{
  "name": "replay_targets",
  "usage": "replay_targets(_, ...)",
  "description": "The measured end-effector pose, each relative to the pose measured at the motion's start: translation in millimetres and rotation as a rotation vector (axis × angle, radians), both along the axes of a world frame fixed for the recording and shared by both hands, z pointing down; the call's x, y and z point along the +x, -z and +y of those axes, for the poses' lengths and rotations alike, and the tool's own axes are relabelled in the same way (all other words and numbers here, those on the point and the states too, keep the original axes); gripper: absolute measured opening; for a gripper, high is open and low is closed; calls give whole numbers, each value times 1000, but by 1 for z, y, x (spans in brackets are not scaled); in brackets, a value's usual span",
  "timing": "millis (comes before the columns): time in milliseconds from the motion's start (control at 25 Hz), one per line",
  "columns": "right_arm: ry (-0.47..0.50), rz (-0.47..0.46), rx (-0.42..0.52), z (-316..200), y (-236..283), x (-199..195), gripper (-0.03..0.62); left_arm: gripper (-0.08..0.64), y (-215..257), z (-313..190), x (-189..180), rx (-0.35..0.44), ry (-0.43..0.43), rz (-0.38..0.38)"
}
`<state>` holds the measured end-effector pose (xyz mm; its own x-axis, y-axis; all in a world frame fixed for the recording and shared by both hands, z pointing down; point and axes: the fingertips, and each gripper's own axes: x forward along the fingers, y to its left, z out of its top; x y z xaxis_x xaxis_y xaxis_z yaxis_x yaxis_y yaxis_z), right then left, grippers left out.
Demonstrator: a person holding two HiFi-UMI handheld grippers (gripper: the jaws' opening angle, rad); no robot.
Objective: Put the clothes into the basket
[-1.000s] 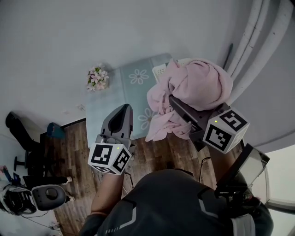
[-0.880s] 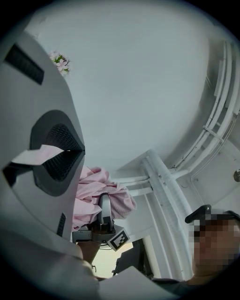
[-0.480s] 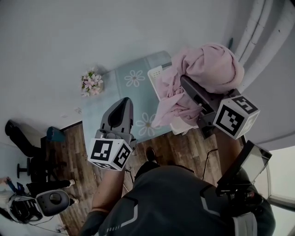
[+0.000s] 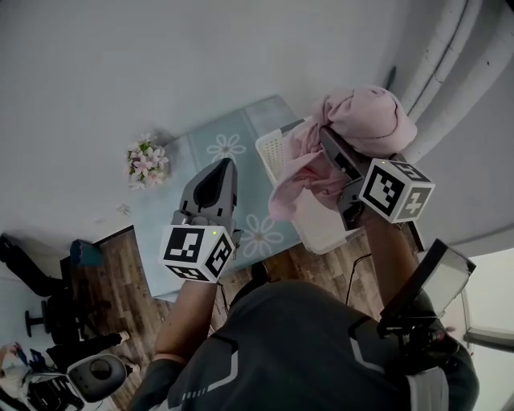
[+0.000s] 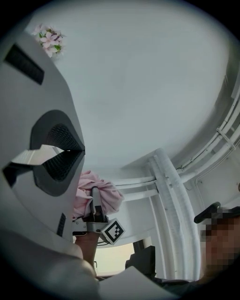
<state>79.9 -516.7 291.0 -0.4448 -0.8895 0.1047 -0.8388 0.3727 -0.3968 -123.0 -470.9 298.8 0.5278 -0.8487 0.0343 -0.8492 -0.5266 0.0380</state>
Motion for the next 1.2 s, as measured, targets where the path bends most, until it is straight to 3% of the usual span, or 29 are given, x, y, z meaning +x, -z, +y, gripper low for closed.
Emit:
replay_targets(280,-106,67,3,-32,1,23,319,9,-9,-36,-15,-23,-23,13)
replay_targets(960,-238,167,-16,-64,1,52,319,9,-14,-72,-21,-33,-88,26)
replay_targets(1200,-196,97,-117,-72,-47,22,320,10,-22,-76,-22,-53,-91,35)
